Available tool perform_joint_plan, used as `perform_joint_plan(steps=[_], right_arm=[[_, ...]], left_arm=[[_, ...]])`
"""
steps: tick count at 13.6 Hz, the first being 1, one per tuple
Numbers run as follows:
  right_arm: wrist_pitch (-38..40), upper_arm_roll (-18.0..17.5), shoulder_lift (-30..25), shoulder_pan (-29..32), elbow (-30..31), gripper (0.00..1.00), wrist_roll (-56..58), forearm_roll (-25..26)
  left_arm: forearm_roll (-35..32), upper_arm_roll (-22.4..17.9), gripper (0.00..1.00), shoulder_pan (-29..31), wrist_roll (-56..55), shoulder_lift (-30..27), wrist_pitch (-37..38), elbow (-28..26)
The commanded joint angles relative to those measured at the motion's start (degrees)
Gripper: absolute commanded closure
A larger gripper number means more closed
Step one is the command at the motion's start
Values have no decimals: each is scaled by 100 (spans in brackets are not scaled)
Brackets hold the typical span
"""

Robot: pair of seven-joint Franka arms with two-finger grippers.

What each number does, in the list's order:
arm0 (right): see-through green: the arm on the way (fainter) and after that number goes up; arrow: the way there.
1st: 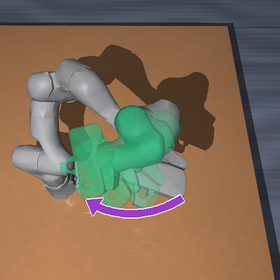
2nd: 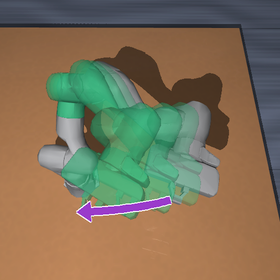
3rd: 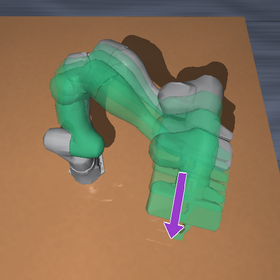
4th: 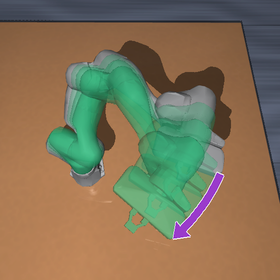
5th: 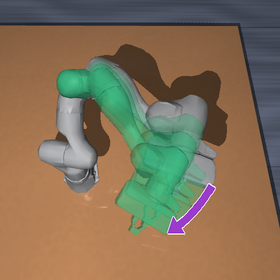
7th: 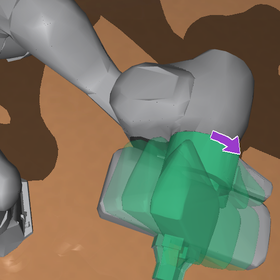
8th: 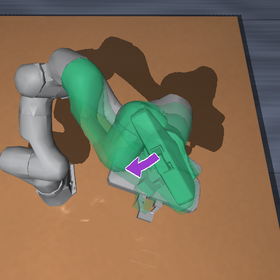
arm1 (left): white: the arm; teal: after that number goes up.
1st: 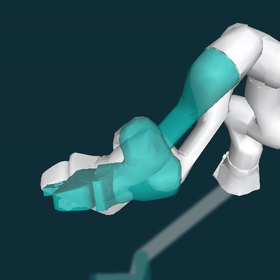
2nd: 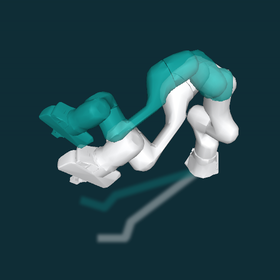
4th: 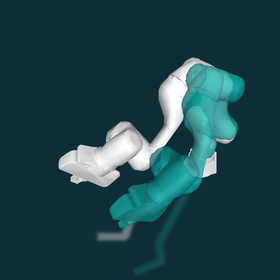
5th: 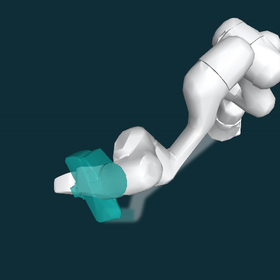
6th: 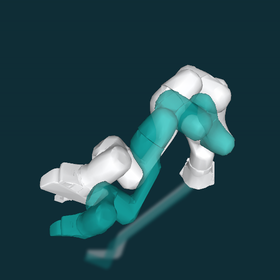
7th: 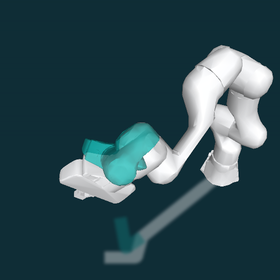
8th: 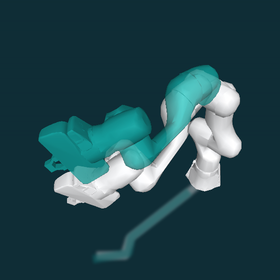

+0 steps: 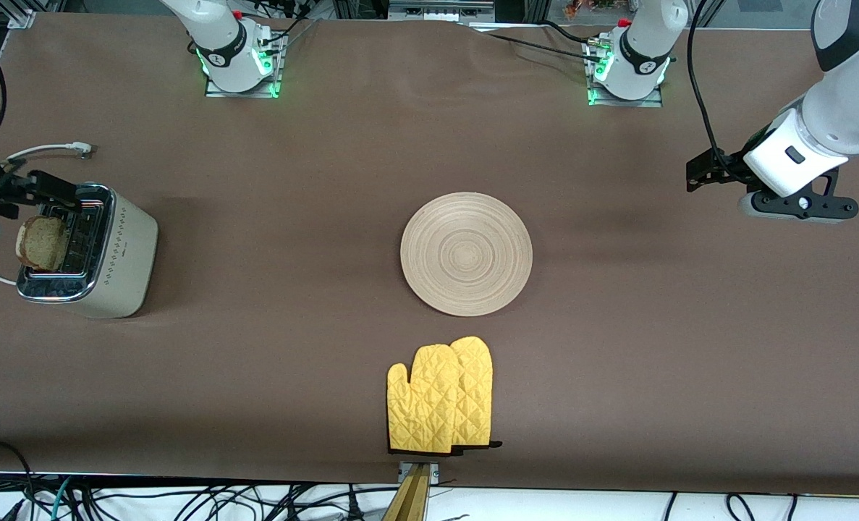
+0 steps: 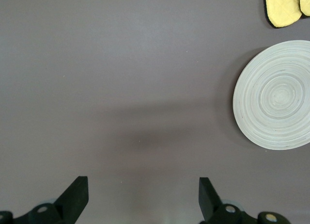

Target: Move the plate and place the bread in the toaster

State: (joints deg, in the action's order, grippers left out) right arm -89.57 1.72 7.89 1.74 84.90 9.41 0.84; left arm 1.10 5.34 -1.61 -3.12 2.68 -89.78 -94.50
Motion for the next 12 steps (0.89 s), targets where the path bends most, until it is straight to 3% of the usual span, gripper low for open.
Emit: perform_joint_plan(steps=[1, 12], right_arm=[[-131, -155, -507, 125, 501, 0, 35, 48], [370, -84, -649, 125, 493, 0, -88, -49]], left_arm=[[83, 2, 0, 11, 75, -22, 74, 46], [74, 20, 0, 3, 83, -22, 74, 46]])
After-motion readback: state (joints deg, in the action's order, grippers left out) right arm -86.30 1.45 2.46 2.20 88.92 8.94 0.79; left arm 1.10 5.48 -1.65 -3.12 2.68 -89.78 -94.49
